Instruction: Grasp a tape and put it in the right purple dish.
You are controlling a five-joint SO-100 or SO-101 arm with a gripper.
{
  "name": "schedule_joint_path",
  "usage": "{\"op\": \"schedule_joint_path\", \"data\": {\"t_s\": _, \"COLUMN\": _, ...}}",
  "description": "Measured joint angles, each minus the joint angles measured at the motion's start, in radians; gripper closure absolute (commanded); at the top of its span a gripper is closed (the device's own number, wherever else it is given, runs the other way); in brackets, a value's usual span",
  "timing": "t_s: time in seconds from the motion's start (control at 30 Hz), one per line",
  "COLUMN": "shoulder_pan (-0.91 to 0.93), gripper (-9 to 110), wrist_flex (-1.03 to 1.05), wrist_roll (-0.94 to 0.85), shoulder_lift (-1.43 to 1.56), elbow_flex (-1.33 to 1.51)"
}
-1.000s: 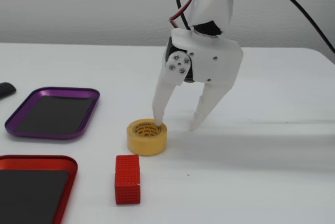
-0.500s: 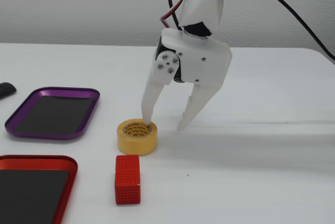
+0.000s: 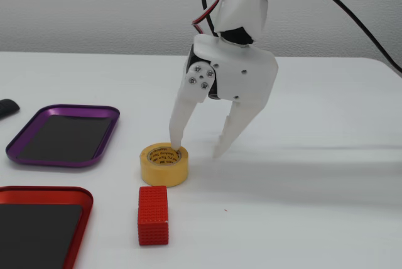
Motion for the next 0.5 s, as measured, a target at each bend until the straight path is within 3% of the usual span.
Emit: {"op": "schedule_joint_path", "data": {"t_s": 0.5, "shoulder_pan": -0.072, "gripper": 86, "wrist_flex": -0.008, "wrist_roll": 0.000, "shoulder_lift": -0.017, "elbow_flex": 0.000}}
